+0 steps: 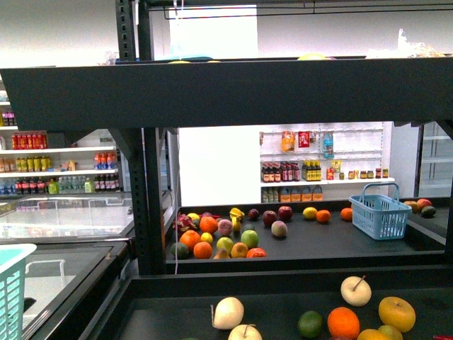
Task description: Pick lemon from shelf
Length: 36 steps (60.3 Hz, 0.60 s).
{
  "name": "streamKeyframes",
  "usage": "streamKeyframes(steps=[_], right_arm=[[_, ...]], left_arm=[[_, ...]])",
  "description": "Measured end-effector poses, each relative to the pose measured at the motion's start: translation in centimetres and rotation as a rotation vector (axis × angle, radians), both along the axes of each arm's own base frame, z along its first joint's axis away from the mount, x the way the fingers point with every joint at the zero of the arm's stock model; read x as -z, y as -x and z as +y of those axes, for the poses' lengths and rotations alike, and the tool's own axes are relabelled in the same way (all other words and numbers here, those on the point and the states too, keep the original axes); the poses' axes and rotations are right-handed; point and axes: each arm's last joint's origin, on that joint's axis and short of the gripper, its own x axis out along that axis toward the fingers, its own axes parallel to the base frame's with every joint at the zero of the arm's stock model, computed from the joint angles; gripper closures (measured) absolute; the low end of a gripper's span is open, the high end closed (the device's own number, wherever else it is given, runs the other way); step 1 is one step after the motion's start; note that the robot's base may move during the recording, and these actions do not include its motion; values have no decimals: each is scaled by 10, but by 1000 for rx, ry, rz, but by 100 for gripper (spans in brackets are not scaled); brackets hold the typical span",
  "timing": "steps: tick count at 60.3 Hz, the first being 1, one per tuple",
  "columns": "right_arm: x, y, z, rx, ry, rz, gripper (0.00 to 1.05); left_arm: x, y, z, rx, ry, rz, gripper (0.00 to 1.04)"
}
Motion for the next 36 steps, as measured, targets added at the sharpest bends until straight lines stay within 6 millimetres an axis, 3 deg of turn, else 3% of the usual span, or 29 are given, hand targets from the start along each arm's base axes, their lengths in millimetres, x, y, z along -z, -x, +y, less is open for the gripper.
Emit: streamKeyframes(steps=[6,13,22,31,36], right_arm=[[0,0,0,0,0,0,7],[0,0,0,0,0,0,7],[0,0,0,0,0,0,7],[0,0,0,0,0,0,7],[0,0,0,0,0,0,7]], left_arm=[[-20,-12,4,14,127,-24,8],[-60,-35,20,10,247,-88,8],[-100,-76,59,-74,449,-108,8],[-109,-129,103,-196,663,-83,8],[-105,-154,116,-221,738,-47,8]])
